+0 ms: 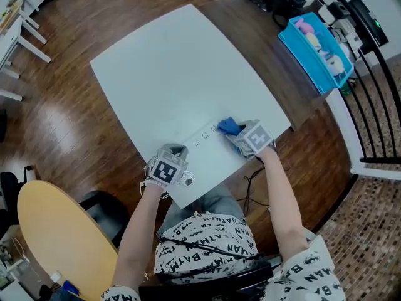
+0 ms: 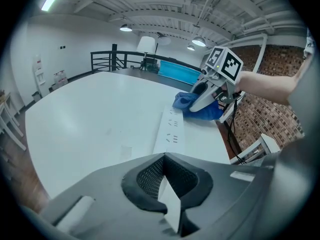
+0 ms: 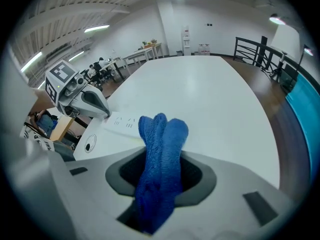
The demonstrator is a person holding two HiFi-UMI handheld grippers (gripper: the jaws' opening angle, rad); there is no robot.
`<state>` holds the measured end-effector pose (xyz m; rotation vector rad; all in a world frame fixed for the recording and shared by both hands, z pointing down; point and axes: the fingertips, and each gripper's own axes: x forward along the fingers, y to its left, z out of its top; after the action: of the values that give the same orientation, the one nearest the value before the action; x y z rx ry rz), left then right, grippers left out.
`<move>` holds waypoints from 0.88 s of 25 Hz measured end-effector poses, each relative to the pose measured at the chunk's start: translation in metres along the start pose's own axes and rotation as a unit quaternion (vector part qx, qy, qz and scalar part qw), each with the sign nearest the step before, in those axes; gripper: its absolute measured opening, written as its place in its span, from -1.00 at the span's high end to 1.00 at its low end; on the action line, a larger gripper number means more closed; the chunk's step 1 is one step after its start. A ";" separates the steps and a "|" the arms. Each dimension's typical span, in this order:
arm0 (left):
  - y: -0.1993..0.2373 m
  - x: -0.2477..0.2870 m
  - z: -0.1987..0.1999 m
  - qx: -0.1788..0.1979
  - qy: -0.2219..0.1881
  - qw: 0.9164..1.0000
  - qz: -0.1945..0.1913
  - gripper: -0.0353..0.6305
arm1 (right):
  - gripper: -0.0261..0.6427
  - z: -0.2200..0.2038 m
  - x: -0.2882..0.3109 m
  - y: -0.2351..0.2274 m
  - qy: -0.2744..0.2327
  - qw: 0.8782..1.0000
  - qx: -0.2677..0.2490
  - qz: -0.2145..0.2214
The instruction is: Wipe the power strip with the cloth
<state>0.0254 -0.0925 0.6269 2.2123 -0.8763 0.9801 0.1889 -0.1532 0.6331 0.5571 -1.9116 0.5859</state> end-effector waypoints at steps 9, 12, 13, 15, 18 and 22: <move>0.003 0.004 0.001 0.032 0.006 0.999 0.007 0.89 | 0.46 -0.012 -0.022 0.030 -0.050 0.997 0.049 -0.010; 0.003 0.000 -0.002 -0.005 -0.006 1.000 0.009 0.89 | 0.46 -0.008 -0.042 0.033 -0.119 0.987 0.108 -0.021; 0.002 -0.006 -0.004 -0.028 -0.019 0.999 0.011 0.89 | 0.46 -0.009 -0.048 0.035 -0.140 0.982 0.124 -0.026; 0.005 -0.024 -0.002 -0.070 -0.059 0.996 0.019 0.89 | 0.46 -0.006 -0.063 0.043 -0.179 0.972 0.147 -0.037; 0.012 -0.054 0.008 -0.115 -0.123 0.985 0.028 0.89 | 0.46 0.007 -0.084 0.059 -0.230 0.956 0.175 -0.051; 0.014 -0.092 0.006 -0.141 -0.167 0.974 0.052 0.89 | 0.47 0.016 -0.108 0.094 -0.277 0.938 0.196 -0.069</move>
<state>-0.0303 -0.0748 0.5540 2.1294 -1.2119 0.4922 0.1604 -0.0776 0.5142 1.2079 -2.2619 0.7828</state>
